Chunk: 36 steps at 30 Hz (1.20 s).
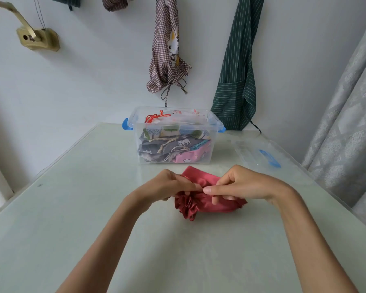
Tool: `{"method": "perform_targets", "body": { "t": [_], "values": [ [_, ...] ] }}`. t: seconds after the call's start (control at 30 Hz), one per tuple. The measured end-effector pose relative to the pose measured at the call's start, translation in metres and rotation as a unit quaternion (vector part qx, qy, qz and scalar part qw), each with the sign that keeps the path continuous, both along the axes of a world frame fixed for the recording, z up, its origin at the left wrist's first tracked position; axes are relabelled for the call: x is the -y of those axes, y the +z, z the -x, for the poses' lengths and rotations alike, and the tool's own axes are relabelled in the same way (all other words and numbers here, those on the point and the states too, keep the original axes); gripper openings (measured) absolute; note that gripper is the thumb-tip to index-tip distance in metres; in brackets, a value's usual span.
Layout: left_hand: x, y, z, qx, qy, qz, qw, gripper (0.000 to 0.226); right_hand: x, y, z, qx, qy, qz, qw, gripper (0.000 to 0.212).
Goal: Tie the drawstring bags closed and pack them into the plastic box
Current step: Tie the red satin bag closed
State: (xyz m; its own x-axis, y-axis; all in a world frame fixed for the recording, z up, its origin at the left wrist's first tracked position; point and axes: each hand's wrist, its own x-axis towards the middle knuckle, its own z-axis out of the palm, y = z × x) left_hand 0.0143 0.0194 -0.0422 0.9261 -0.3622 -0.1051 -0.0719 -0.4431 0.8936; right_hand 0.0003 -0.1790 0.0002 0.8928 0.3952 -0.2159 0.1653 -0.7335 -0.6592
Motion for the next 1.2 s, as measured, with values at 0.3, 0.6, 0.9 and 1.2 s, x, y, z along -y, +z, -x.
{"method": "perform_targets", "body": {
  "t": [0.3,0.6,0.9,1.2],
  "values": [
    [0.014,-0.003,0.007,-0.041,-0.136,-0.094,0.985,0.038,0.009,0.008,-0.003,0.004,-0.096,-0.065,0.993,0.054],
    [0.017,-0.002,0.014,-0.017,-0.188,-0.072,0.979,0.024,-0.010,-0.007,-0.013,0.123,-0.102,-0.141,0.977,0.056],
    [0.012,0.001,0.006,0.019,-0.081,0.072,0.994,0.029,-0.005,-0.001,-0.006,0.047,-0.140,0.013,0.989,0.038],
    [0.011,0.004,0.008,0.022,-0.065,0.084,0.994,0.029,-0.021,-0.011,-0.009,0.078,-0.161,-0.075,0.981,0.036]
  ]
}}
